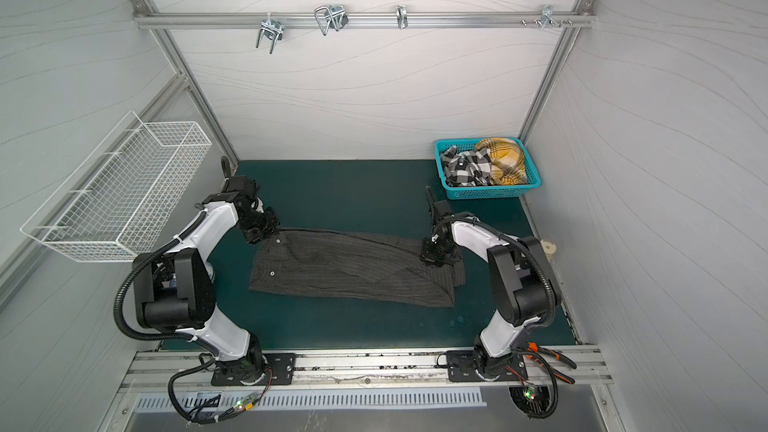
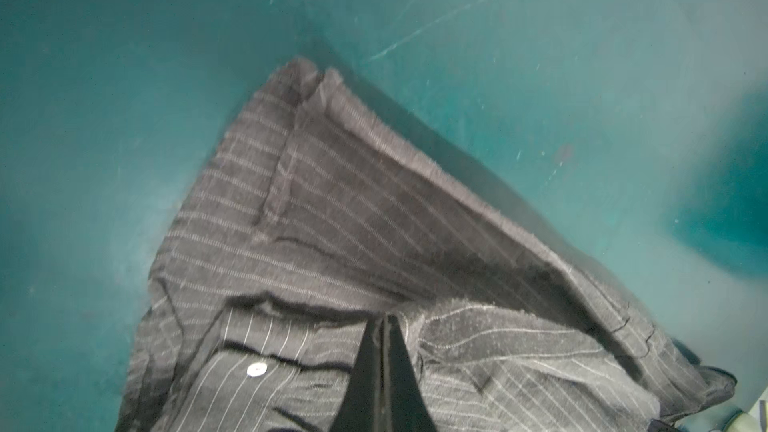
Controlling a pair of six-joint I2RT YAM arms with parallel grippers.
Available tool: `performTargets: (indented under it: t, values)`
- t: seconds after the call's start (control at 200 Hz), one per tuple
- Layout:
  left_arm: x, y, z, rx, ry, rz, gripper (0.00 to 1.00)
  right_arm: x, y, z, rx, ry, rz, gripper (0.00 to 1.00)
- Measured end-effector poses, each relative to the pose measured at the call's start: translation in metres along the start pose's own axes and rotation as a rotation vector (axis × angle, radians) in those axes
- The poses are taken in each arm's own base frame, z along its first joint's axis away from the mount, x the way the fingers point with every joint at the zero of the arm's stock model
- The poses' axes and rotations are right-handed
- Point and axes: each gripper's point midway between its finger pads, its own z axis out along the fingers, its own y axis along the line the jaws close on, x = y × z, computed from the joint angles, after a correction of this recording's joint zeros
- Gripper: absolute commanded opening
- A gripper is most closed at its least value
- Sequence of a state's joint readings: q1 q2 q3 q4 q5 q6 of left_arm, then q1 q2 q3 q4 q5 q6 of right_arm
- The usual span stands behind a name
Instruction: Fold and stack the long sleeve shirts
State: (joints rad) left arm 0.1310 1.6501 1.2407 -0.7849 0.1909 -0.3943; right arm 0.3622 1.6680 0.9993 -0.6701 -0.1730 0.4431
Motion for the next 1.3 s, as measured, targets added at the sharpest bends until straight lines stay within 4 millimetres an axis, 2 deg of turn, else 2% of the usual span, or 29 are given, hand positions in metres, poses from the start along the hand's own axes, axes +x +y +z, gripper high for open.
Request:
performTargets:
  t: [0.135, 0.29, 0.45, 0.64, 0.665, 0.71, 0.745, 0.78, 0.865, 0.965, 1.065, 1.151, 1.221, 1.301]
  values:
    - [-0.008, -0.002, 0.005, -0.006, 0.002, 0.002, 0.00, -0.012, 0.007, -0.006, -0.002, -0.012, -0.012, 0.00]
    - [-0.003, 0.012, 0.018, -0.052, 0.050, -0.012, 0.00, -0.024, 0.015, -0.010, 0.001, -0.018, -0.034, 0.00]
    - [0.005, 0.024, 0.023, -0.075, 0.083, -0.032, 0.00, -0.022, 0.015, -0.005, 0.018, 0.003, -0.040, 0.00]
    - [0.003, 0.027, 0.030, -0.085, 0.098, -0.029, 0.00, -0.019, 0.015, 0.000, 0.026, 0.020, -0.044, 0.00]
    - [0.002, 0.027, 0.032, -0.089, 0.101, -0.028, 0.00, -0.018, 0.015, 0.001, 0.027, 0.023, -0.045, 0.07]
    - [-0.001, 0.028, 0.037, -0.095, 0.108, -0.024, 0.15, -0.017, 0.016, 0.002, 0.031, 0.032, -0.047, 0.28]
    - [-0.003, 0.028, 0.039, -0.098, 0.112, -0.015, 0.30, -0.017, 0.017, 0.003, 0.033, 0.035, -0.049, 0.43]
    - [-0.005, 0.028, 0.042, -0.100, 0.114, -0.009, 0.35, -0.017, 0.018, 0.002, 0.037, 0.037, -0.058, 0.55]
    - [-0.010, 0.028, 0.044, -0.102, 0.101, -0.010, 0.41, -0.016, 0.023, -0.003, 0.045, 0.027, -0.084, 0.62]
    - [-0.018, 0.025, 0.037, -0.091, 0.053, -0.015, 0.47, -0.012, 0.034, -0.023, 0.038, -0.011, -0.125, 0.67]
    - [-0.030, 0.010, 0.019, -0.038, -0.037, -0.015, 0.42, -0.006, 0.042, -0.054, 0.027, -0.071, -0.157, 0.66]
    - [-0.031, -0.004, 0.008, 0.008, -0.085, -0.010, 0.33, 0.006, 0.045, -0.074, 0.016, -0.107, -0.171, 0.59]
    - [-0.025, -0.016, 0.012, 0.044, -0.084, 0.000, 0.27, 0.024, 0.041, -0.076, 0.018, -0.094, -0.163, 0.50]
    - [-0.010, -0.022, 0.033, 0.076, -0.037, -0.013, 0.20, 0.052, 0.033, -0.063, 0.030, -0.030, -0.141, 0.39]
